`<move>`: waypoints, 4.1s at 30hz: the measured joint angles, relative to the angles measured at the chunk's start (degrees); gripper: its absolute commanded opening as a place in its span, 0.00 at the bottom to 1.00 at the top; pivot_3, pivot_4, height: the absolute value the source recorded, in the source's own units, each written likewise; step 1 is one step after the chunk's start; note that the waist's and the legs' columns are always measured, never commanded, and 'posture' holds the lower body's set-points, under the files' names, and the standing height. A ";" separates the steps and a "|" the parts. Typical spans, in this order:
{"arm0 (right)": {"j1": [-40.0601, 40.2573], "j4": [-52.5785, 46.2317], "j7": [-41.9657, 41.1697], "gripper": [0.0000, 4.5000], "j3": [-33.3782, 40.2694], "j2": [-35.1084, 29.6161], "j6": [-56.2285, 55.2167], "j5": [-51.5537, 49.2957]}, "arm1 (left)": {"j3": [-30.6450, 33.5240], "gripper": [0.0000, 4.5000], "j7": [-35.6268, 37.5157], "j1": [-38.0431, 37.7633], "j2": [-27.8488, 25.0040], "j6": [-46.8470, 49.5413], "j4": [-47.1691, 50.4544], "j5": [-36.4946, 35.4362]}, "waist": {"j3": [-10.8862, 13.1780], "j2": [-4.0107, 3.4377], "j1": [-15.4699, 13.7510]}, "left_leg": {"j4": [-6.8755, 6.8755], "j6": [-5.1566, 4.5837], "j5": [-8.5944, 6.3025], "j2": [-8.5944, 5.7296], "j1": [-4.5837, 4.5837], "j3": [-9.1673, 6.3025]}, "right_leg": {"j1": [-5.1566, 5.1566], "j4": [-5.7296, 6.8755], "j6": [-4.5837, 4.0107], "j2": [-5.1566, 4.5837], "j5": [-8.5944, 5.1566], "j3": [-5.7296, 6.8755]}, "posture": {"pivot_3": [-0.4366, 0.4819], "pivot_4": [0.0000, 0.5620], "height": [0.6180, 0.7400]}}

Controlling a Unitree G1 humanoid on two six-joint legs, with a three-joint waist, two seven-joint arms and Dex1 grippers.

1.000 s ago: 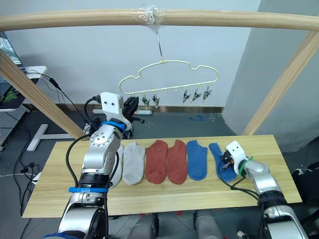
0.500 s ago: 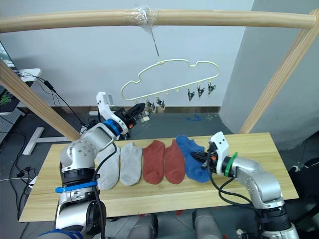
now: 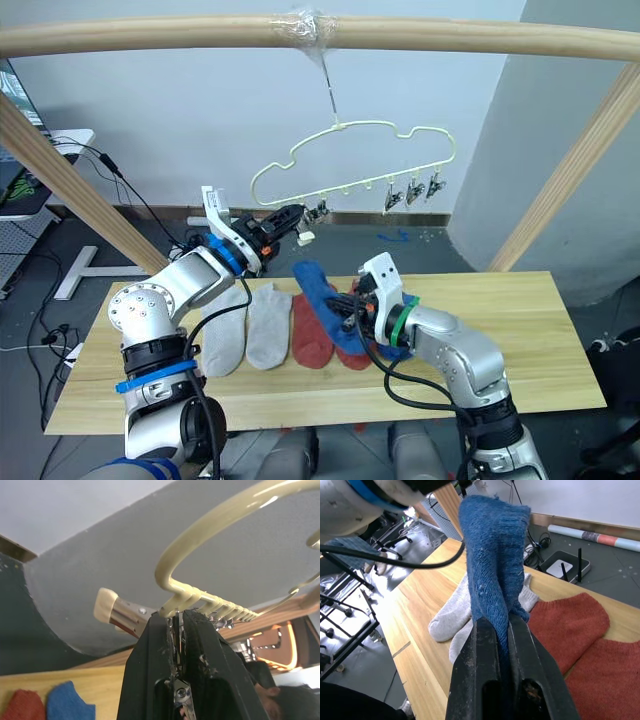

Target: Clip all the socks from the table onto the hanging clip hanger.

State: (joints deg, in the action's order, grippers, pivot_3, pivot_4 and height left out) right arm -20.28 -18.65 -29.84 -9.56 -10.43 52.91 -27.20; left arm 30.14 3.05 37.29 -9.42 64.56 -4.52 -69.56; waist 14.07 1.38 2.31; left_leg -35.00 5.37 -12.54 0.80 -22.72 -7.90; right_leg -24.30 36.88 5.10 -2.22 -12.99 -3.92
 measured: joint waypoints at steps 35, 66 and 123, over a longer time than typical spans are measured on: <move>-3.66 -2.05 1.77 0.01 0.36 -1.66 1.04 -3.06 | -3.82 0.02 1.69 -1.85 -5.32 1.18 0.59 -4.60 | 0.00 0.00 -0.03 | 0.00 0.01 0.00 0.00 -0.07 0.01 | -0.05 -0.02 -0.01 -0.01 0.00 0.00 | 0.47 0.37 1.00; -8.07 10.39 2.83 0.25 -1.26 4.91 -4.19 -0.47 | -1.76 1.00 4.38 -10.78 -19.54 -0.21 9.01 -10.28 | 0.00 0.00 -0.30 | 0.00 0.01 0.01 0.03 -0.07 0.02 | -0.13 0.03 -0.03 0.01 0.00 0.00 | 0.55 0.38 1.00; -5.59 -8.52 -1.91 1.00 6.28 -15.03 -15.45 3.65 | -33.23 0.68 0.40 -7.16 4.07 -62.72 -7.39 66.07 | -0.02 0.00 -0.31 | -0.06 -0.01 0.01 -0.03 -0.13 0.09 | -0.09 -0.02 0.02 -0.03 0.03 -0.04 | 0.43 0.35 1.00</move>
State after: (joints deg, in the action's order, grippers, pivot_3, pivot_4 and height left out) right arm -25.87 -27.17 -31.75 -3.29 -25.47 37.46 -23.54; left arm -3.08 3.44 30.12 -5.36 1.84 -11.91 -3.49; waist 14.05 1.38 2.01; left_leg -35.06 5.36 -12.53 0.78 -22.84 -7.80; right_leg -24.39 36.85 5.12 -2.25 -12.96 -3.96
